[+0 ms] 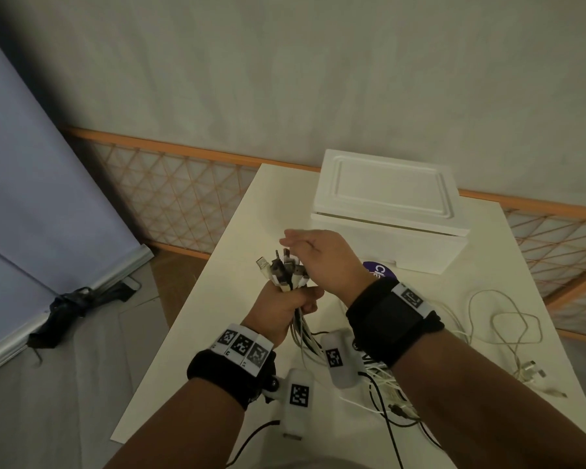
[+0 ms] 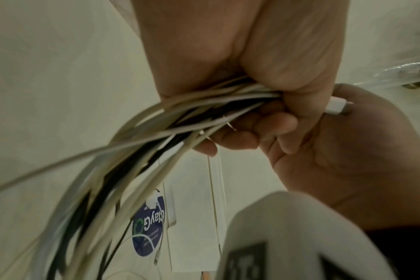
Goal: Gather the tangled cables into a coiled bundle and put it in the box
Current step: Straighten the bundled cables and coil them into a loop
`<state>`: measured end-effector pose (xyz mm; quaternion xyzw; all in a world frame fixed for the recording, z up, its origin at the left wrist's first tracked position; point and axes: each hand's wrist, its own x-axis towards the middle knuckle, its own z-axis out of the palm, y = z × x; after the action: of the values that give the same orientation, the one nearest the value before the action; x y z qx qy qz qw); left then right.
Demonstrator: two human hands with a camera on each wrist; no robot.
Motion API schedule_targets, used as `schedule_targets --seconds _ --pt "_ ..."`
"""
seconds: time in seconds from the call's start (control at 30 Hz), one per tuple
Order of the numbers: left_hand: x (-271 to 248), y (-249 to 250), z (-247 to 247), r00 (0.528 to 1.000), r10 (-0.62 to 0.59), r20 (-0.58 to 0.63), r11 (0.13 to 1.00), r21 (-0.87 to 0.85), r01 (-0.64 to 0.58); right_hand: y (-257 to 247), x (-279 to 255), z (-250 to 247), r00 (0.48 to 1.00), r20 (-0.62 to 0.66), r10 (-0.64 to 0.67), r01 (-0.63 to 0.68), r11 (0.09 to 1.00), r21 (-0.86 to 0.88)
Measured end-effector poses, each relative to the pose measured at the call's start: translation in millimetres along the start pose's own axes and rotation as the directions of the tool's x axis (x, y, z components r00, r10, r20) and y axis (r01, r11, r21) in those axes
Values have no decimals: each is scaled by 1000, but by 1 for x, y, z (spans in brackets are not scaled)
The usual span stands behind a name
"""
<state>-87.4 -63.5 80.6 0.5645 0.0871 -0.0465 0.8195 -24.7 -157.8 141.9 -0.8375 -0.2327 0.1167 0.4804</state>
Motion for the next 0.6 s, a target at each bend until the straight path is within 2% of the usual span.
schedule_targets --seconds 0.07,0.13,0.23,0.4,0.6 --pt "0 5 2 1000 -26 15 998 56 25 -6 -3 1 991 102 -89 84 995 57" --pt "0 9 2 998 -64 29 995 80 61 -11 -4 3 975 194 -108 95 993 77" --pt "-3 10 -1 993 -98 60 993 78 93 -13 -5 1 979 191 -69 57 996 65" --pt "-5 7 -2 992 -106 66 994 28 105 -8 -4 0 977 183 -112 116 993 -8" --pt "-5 2 -3 994 -113 -9 994 10 113 0 -7 5 954 240 -181 179 983 30"
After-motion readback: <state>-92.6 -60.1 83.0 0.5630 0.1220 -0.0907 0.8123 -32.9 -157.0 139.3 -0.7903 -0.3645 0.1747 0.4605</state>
